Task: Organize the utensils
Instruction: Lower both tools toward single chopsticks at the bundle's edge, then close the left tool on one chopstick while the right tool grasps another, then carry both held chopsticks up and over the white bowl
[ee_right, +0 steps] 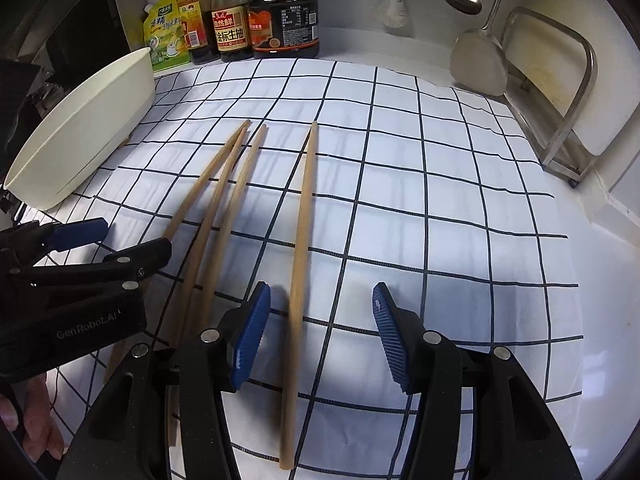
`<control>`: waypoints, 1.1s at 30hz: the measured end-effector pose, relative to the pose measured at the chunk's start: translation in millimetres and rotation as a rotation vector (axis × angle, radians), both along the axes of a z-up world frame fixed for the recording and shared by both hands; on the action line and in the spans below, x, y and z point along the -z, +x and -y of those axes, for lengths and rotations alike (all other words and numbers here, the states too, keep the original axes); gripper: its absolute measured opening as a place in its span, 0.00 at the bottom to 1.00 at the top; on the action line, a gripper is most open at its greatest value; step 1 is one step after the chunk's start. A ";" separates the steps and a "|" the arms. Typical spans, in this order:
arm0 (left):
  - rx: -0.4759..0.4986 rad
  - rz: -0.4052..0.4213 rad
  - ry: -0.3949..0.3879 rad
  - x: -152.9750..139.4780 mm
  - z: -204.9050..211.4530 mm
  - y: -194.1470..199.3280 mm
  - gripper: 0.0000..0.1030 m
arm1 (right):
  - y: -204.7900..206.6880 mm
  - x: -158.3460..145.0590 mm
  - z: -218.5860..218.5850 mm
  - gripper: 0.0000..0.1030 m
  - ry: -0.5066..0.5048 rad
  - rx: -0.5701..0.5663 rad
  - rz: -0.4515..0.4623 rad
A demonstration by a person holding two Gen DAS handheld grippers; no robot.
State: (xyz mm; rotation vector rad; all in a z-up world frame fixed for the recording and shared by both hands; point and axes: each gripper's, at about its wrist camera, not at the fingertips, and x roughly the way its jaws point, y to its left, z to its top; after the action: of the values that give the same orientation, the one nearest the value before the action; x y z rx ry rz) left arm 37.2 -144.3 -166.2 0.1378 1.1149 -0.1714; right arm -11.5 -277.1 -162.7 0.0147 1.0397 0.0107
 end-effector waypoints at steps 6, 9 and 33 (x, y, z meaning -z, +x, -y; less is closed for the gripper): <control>0.061 0.005 -0.018 -4.3 11.7 -7.9 0.21 | 0.2 -0.6 -5.2 0.26 -0.003 -0.008 0.018; 0.095 -0.003 -0.018 -4.9 15.9 -9.7 0.07 | 2.4 -1.7 -6.5 0.06 -0.007 -0.011 0.014; 0.122 0.111 -0.140 -107.9 -115.3 14.1 0.07 | 19.9 -107.4 -93.5 0.06 0.177 -0.025 0.159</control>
State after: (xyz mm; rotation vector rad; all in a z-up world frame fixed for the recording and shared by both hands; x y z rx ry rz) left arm 51.3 -29.0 -58.3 0.0895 0.9813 -0.3461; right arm 8.4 -183.6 -55.3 0.1591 0.8772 0.1247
